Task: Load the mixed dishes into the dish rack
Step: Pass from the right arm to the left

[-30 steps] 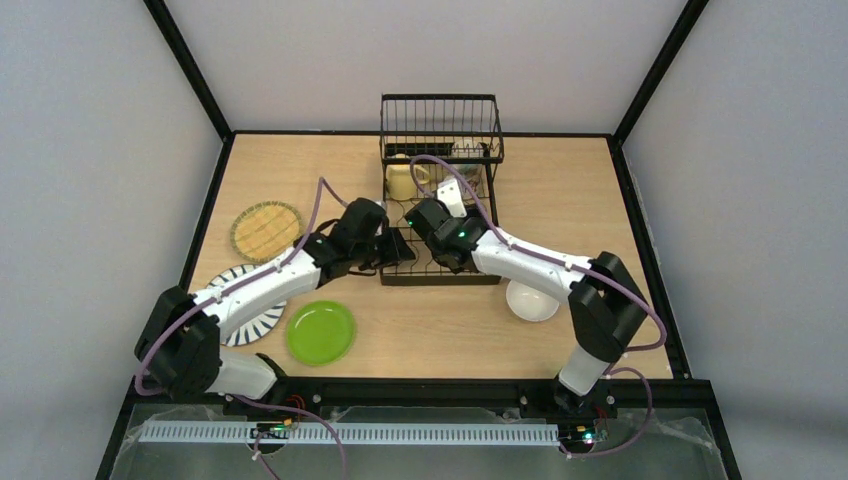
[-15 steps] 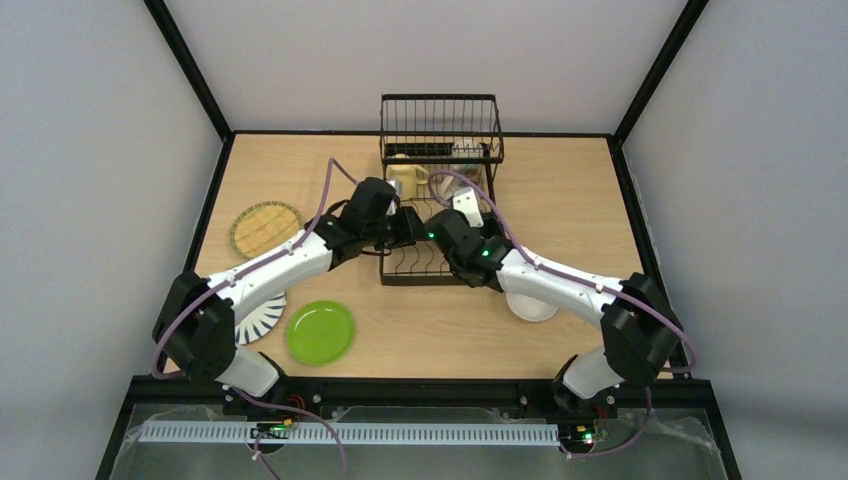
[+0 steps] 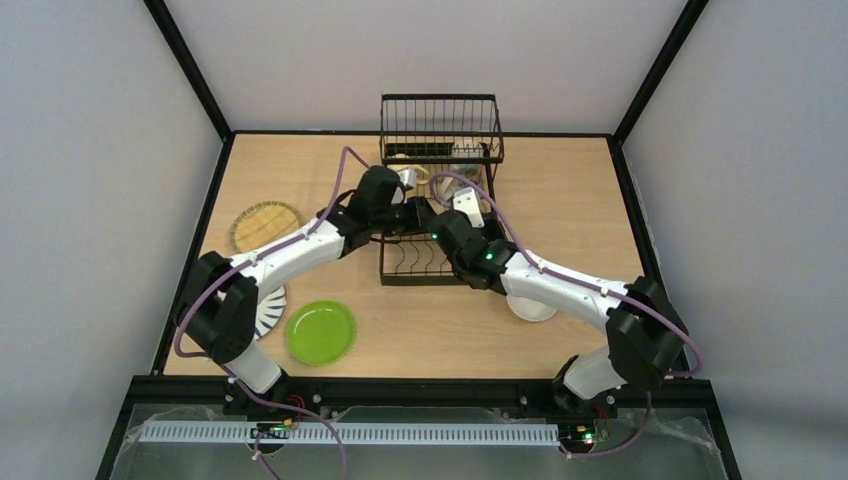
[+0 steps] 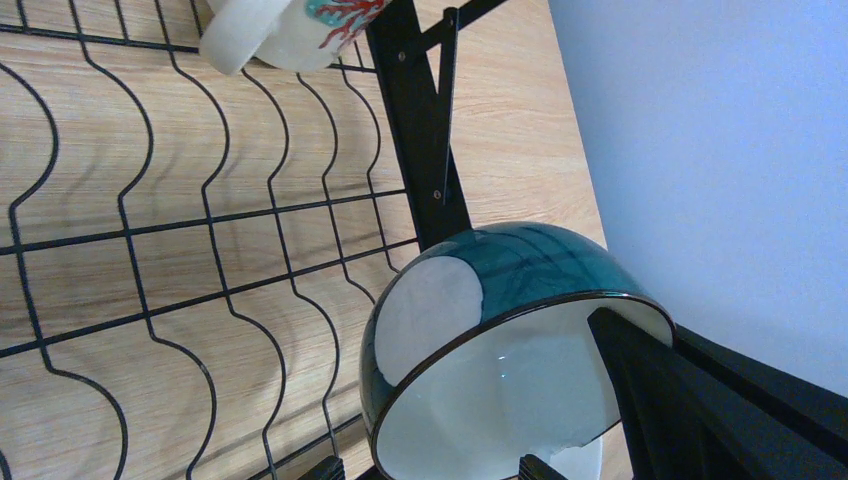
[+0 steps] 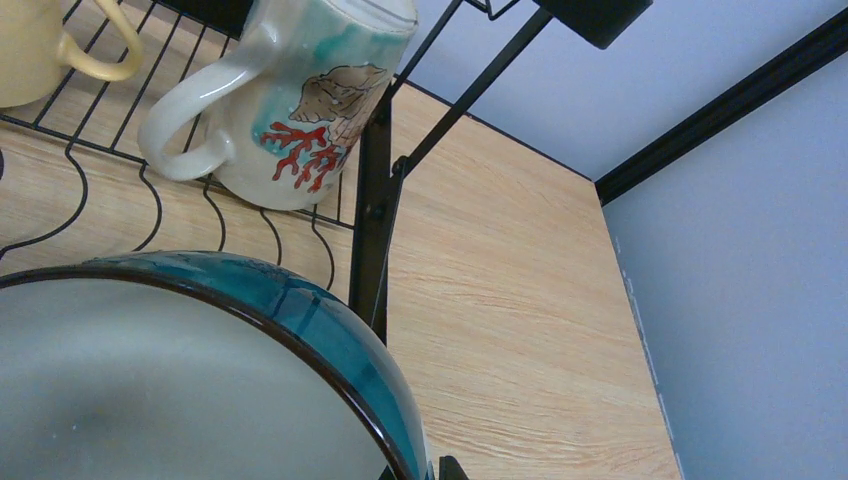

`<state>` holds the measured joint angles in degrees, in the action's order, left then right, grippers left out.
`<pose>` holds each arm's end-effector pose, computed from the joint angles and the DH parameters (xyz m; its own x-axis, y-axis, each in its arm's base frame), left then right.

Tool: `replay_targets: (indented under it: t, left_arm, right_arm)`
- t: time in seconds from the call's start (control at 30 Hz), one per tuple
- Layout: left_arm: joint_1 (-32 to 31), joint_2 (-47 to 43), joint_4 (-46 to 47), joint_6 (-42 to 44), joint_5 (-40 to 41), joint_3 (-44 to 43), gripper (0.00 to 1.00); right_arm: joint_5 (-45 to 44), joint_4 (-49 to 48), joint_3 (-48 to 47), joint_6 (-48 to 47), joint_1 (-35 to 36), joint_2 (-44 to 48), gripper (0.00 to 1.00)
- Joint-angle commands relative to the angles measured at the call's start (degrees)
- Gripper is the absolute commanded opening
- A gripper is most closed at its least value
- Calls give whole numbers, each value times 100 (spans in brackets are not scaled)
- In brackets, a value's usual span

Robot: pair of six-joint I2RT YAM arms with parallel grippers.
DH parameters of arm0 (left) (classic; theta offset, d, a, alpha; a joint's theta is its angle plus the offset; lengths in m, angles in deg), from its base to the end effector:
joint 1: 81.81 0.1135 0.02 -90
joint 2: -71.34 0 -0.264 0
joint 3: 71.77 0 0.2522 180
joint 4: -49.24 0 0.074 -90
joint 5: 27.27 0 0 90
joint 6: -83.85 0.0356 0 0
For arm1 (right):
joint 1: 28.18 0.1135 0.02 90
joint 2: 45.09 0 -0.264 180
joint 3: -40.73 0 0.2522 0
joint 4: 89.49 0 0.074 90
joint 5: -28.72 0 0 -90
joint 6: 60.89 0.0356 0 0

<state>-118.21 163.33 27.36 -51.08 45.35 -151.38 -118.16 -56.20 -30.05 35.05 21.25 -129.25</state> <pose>0.2873 -0.2250 0.2625 -0.8611 -0.2025 -0.4664 0.2216 0.6760 -0.7028 0.2195 0.2105 0.2498 -0.4748 -0.4676 -0.7456 0.0079 0.8448 -0.5349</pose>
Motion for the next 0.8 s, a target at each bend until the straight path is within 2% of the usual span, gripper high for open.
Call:
replay_targets:
  t: [0.0,0.53,0.6,0.63,0.67,0.7,0.73,0.77]
  left_arm:
    - [1,107,269,200,-243,-92,99]
    - [1,355,583,442,-50,-78,98]
    - [-6,355,687,485,-29,-78,89]
    - [-9,360,739,507,-22,-84,78]
    - [-7,356,749,548,-23,-97,59]
    - [-14,355,751,581,2,-114,47]
    - [-22,357,751,623,45,-132,38]
    - [-39,343,750,667,102,-145,34]
  right_arm:
    - [-88,-376,-293,-22,23,131,0]
    - [624,489,-1044,648,23,-21,0]
    - [770,668,-1164,747,23,-74,0]
    - [823,778,-1219,811,31,-107,0]
    - [865,860,-1251,861,32,-103,0]
    - [900,894,-1265,899,38,-92,0]
    - [932,909,-1261,927,40,-64,0]
    - [950,931,-1256,949,48,-46,0]
